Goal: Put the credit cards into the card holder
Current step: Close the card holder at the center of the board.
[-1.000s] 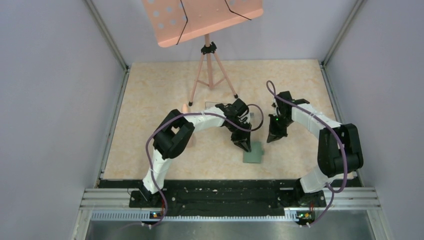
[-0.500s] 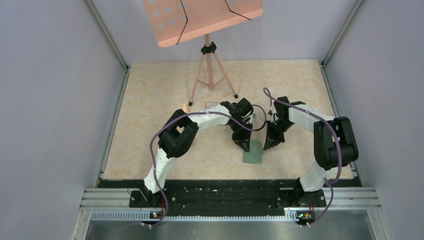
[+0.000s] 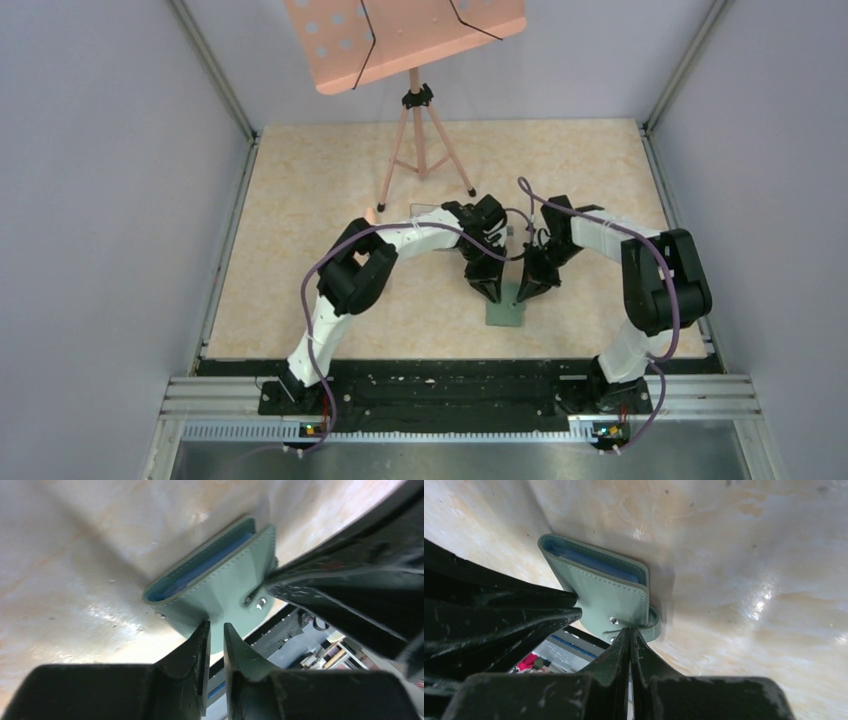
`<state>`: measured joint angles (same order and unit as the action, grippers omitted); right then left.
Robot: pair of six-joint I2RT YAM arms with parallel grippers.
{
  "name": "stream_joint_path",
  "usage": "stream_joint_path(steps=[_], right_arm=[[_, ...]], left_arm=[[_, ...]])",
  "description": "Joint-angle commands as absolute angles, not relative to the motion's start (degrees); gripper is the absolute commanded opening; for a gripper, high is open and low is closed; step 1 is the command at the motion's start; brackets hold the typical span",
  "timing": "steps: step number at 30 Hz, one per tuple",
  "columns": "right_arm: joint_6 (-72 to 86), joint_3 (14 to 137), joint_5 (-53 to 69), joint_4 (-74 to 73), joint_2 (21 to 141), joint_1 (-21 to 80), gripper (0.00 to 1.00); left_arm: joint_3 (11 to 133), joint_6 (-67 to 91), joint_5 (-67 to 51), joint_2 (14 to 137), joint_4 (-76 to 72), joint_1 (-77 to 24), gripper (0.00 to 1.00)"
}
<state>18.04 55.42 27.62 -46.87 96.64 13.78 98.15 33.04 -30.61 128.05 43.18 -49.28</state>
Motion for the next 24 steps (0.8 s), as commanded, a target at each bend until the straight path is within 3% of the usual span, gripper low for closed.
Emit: stream_joint_path(steps=[1, 12, 24], right_arm=[[17.64, 53.95, 28.48, -44.3, 98.74, 14.85, 0.0], [18.16, 54.78, 27.25, -43.64, 99.42, 14.85, 0.0], [19.19, 53.64, 27.5, -42.22, 99.31, 14.84, 0.0]], left_arm=[[96.76, 34.25, -35.62, 127.49, 37.52, -49.36, 0.24], [92.6, 38.9, -43.6, 127.39, 29.64, -48.25, 0.36], [93.39, 39.44, -41.87, 129.04, 33.66, -49.39, 0.38]])
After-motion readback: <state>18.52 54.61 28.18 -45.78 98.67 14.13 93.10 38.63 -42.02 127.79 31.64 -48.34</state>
